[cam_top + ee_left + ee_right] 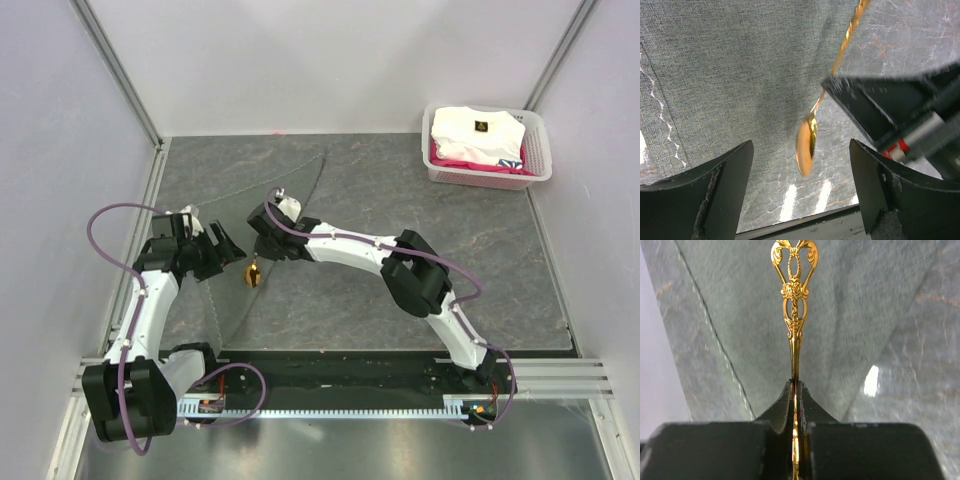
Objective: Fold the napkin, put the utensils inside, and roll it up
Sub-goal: Place the utensil onto the napkin
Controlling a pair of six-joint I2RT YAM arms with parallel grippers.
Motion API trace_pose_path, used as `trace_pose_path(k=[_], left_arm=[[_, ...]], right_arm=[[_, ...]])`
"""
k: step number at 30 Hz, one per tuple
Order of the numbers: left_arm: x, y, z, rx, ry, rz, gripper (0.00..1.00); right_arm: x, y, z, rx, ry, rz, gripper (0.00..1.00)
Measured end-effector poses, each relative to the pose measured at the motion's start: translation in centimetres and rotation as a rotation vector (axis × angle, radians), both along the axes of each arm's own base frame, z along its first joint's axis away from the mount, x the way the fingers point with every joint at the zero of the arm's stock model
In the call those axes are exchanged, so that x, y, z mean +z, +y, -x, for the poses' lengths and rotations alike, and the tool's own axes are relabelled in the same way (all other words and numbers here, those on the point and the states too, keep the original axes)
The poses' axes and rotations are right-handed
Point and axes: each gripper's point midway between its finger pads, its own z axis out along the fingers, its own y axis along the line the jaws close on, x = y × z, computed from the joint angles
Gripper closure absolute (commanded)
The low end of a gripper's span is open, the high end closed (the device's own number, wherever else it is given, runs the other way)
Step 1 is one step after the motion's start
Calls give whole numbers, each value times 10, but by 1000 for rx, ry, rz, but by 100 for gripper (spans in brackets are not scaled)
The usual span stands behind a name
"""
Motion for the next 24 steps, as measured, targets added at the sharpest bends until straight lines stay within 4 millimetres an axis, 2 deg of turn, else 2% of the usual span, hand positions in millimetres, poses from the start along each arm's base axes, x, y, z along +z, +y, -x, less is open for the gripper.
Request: trace_pose_path(k=[5, 14, 24], left_arm=[[3, 0, 0, 0, -11, -1, 18], [10, 0, 0, 0, -44, -4, 19], [4, -2, 6, -6, -32, 4, 19]], right_arm=[[-8, 6, -20, -56, -35, 10, 100], [-28, 2, -43, -156, -48, 28, 100], [-39, -15, -74, -227, -36, 23, 100]])
